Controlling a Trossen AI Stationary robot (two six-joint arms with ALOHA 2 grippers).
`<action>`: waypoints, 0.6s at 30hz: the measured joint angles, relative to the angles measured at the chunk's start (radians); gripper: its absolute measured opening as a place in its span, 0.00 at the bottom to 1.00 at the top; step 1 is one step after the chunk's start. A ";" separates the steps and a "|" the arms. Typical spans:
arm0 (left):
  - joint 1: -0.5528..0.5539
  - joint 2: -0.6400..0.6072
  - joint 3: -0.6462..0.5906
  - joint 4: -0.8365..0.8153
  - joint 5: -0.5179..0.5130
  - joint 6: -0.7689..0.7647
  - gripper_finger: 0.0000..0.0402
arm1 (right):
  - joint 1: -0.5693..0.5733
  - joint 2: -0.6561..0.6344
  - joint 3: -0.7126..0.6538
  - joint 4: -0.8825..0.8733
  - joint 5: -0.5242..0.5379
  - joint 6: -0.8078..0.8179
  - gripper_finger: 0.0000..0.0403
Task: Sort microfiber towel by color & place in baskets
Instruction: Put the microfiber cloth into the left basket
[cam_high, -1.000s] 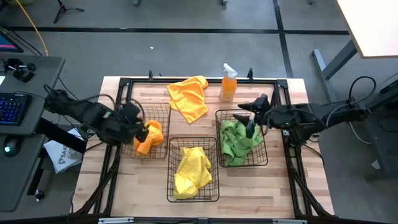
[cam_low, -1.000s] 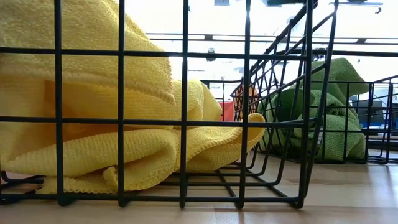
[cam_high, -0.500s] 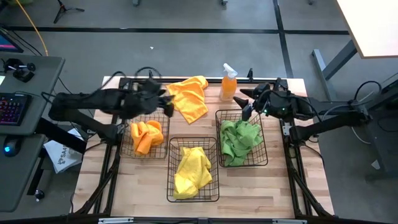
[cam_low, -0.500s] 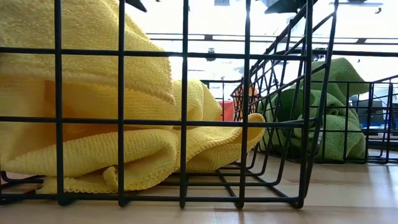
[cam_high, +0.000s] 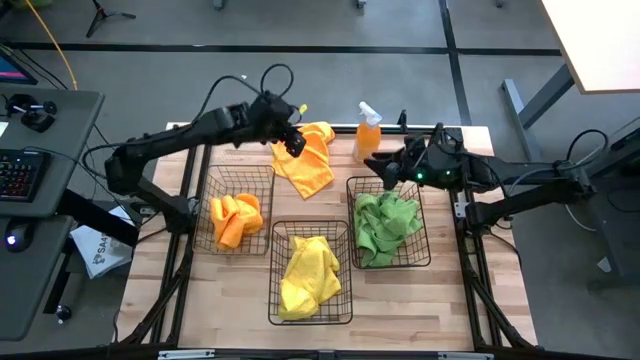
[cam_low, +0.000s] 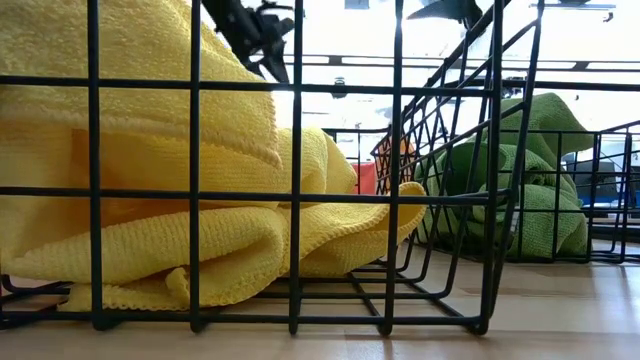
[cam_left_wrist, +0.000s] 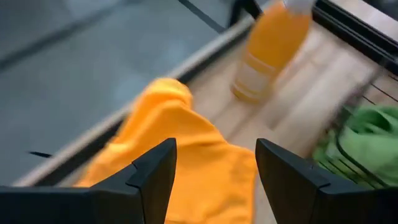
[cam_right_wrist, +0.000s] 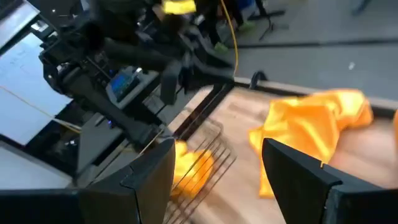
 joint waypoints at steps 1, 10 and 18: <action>0.024 0.015 0.000 0.000 0.049 0.010 0.51 | -0.008 -0.001 0.000 0.002 0.002 -0.028 0.59; 0.125 0.137 0.003 0.051 0.132 0.250 0.51 | -0.043 0.000 0.000 0.001 0.020 -0.053 0.59; 0.138 0.182 0.005 0.005 0.266 0.137 0.51 | -0.043 -0.002 0.000 -0.018 0.042 -0.040 0.59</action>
